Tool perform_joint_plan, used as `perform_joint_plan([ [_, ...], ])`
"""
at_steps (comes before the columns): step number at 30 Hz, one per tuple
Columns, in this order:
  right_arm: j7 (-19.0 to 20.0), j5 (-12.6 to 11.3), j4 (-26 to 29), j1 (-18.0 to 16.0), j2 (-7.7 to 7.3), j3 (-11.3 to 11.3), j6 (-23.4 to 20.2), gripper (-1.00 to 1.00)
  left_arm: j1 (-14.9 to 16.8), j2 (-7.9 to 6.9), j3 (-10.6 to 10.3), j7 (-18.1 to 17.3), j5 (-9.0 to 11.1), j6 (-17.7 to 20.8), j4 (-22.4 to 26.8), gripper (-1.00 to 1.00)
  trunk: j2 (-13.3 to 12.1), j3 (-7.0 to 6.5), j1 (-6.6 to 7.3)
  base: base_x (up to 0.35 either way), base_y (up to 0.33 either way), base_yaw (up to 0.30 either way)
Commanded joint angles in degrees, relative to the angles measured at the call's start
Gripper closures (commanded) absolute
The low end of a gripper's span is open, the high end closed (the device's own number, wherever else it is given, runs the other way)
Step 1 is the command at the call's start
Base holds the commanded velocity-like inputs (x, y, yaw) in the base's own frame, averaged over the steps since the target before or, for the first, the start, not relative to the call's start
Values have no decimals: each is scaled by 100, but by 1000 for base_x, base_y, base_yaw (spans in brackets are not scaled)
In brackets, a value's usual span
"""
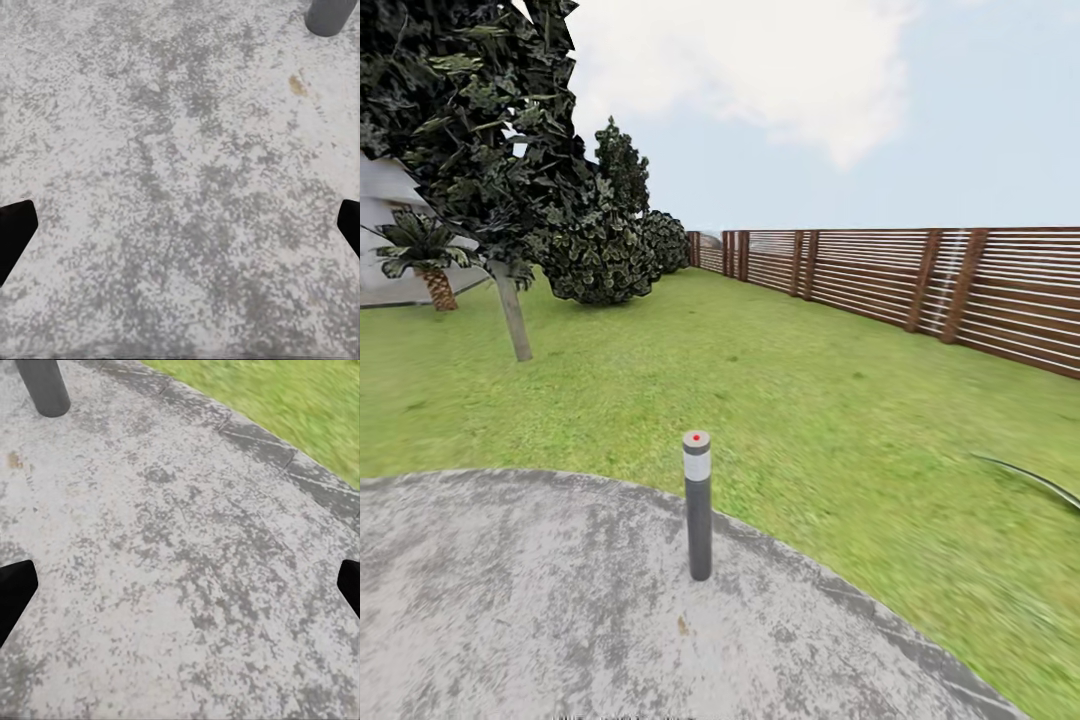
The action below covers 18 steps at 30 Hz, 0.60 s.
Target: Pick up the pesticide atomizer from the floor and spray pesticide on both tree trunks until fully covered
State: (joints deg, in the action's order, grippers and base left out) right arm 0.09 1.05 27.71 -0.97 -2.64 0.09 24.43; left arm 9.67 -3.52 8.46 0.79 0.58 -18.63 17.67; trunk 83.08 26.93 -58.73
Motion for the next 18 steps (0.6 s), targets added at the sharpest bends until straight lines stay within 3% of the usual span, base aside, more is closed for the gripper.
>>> perform_joint_plan([
  [1,0,0,-1,0,2,0,0,-100,0,0,3,0,6,0,0,-100,0,0,0,-86,-220,274],
  [18,-18,9,-29,0,53,9,0,-100,8,8,15,0,13,0,-9,-100,0,0,0,-167,-218,278],
])
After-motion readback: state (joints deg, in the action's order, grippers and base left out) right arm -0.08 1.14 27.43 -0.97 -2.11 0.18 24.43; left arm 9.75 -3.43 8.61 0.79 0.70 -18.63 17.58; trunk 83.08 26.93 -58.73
